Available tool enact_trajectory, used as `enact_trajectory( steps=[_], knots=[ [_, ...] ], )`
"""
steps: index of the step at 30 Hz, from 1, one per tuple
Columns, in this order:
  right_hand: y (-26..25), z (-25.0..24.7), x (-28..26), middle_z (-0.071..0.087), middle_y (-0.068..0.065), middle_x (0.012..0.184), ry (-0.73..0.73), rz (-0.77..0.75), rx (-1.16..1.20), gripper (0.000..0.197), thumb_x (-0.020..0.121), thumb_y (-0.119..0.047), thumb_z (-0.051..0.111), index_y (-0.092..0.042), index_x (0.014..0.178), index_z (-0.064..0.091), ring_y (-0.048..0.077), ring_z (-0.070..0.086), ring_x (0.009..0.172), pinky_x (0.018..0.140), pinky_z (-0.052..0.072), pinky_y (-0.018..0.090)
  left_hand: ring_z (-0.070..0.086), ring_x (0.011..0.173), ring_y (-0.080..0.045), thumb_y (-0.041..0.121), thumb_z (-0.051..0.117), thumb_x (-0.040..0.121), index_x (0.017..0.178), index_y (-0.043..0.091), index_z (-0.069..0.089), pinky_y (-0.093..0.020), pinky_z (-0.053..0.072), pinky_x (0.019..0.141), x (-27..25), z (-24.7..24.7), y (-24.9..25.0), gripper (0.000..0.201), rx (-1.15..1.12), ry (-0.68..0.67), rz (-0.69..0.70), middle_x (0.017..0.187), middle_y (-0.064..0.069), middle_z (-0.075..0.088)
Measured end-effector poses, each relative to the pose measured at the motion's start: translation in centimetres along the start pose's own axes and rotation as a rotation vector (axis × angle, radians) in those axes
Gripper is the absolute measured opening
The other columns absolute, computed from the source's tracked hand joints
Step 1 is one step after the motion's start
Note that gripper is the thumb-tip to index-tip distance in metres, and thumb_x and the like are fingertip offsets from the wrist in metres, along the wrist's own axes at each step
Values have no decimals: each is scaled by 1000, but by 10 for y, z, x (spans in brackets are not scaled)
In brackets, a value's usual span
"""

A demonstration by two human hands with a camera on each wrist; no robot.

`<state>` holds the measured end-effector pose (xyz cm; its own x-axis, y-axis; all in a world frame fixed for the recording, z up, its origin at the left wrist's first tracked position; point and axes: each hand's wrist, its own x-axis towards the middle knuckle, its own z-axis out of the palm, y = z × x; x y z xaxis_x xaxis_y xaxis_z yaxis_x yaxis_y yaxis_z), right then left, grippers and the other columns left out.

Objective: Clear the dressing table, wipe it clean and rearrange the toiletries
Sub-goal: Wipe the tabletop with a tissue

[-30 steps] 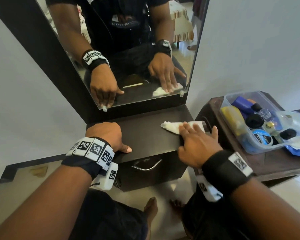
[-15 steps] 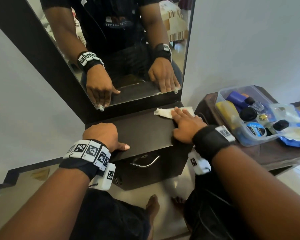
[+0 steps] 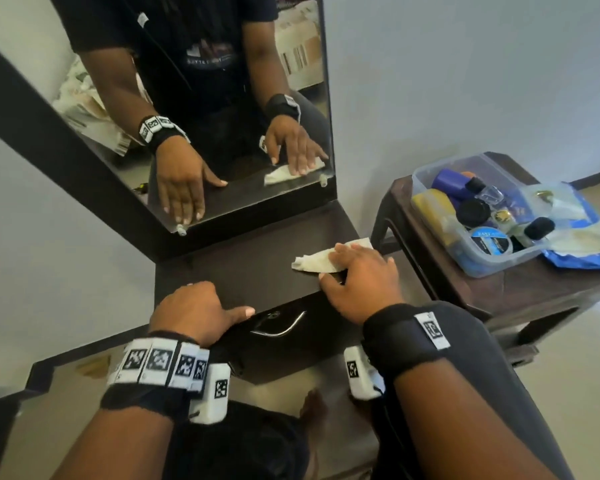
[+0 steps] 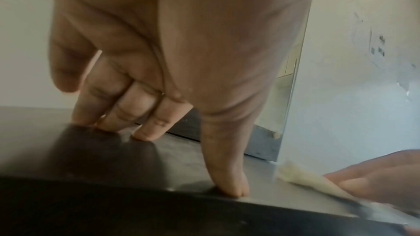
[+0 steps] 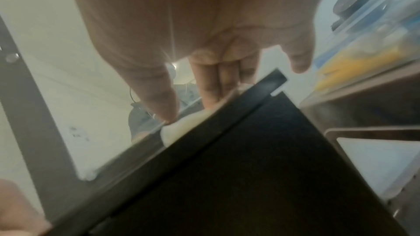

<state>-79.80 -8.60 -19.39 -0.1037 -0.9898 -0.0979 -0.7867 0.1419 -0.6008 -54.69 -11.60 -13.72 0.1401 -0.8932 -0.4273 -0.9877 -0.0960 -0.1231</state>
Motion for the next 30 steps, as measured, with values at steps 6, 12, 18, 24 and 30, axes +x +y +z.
enact_trajectory(
  steps=[6,12,18,24,30],
  knots=[
    [6,-2,19,77,-18,87,327,-29,573,20,85,-33,59,-36,78,78,7,69,90,106,45,49,7,162,-17,51,51,104,162,31,32,-39,19,128,-55,4,86,64,-309,264,492,173,6,22],
    [25,-20,29,70,10,72,657,156,1037,22,90,-13,57,-10,80,76,20,64,70,70,54,37,-6,162,-19,53,45,106,167,16,13,-44,14,130,-48,24,155,78,-235,134,593,176,3,-11],
    [40,-15,39,69,-2,74,591,252,971,15,95,-12,64,-16,85,74,0,62,66,68,53,22,-3,162,-23,64,31,105,168,13,2,-46,7,131,-23,27,167,86,-97,-30,569,176,-3,-5],
    [29,-6,50,74,-5,84,355,191,1026,27,100,-17,56,-28,86,77,2,67,82,83,53,28,13,161,-20,24,32,108,165,19,25,-40,13,130,26,-35,168,58,-253,-147,483,176,2,12],
    [24,-1,47,75,-26,90,237,131,945,35,102,-19,52,-40,88,75,-4,68,97,98,52,30,18,160,-22,19,42,103,166,22,26,-40,18,129,29,-40,163,65,-202,-116,491,175,4,14]
  ],
)
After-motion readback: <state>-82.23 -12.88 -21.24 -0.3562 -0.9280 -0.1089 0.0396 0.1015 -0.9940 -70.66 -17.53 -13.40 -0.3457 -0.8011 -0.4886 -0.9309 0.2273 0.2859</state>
